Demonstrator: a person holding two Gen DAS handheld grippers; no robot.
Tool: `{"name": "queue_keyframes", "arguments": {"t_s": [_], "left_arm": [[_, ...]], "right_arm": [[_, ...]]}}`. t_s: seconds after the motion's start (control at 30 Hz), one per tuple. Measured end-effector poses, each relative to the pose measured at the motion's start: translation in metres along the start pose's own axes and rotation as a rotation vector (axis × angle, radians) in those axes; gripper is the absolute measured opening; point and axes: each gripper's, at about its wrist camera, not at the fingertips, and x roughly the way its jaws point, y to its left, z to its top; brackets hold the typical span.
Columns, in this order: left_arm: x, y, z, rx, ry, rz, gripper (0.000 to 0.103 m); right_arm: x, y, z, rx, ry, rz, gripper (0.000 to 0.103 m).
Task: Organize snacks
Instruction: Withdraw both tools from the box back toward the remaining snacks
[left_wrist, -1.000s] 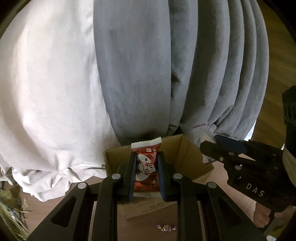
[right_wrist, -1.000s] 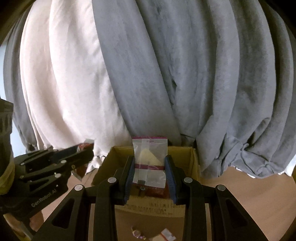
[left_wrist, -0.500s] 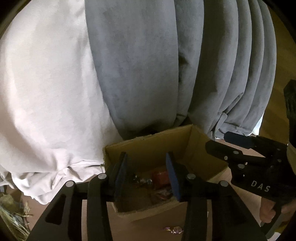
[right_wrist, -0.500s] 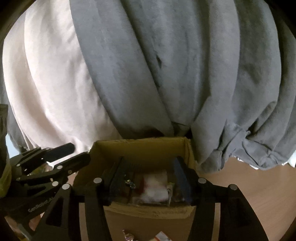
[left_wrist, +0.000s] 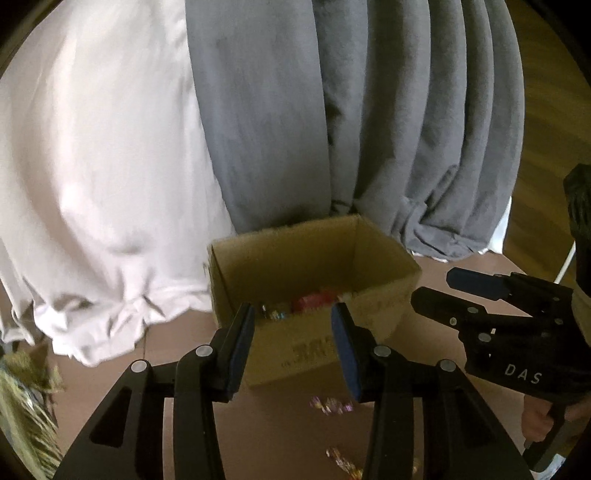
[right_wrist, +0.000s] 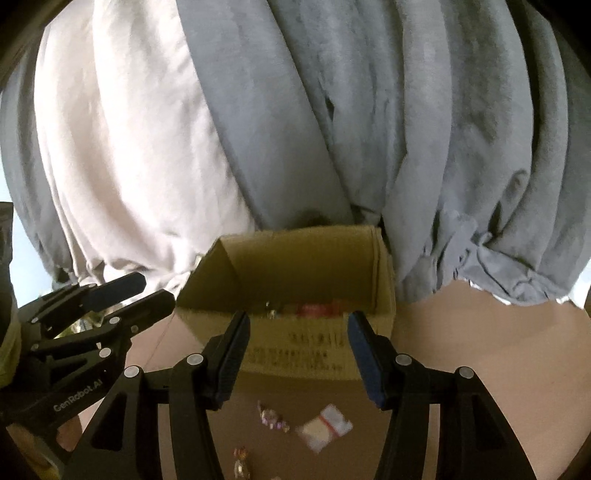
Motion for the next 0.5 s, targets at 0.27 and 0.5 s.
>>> {"name": "queue_keyframes", "arguments": {"t_s": [0.27,0.5], "left_arm": [[0.0,-0.014,-0.047,0.024,0.109,-0.048,0.043],[0.011,-0.024,-0.087,0.029,0.216,-0.113,0.042]], "right_arm": [[-0.015,0.0,-0.042,0.015,0.072,-0.017,0.056],[-0.017,-0.002,-0.084,0.084,0.172,-0.038,0.056]]}}
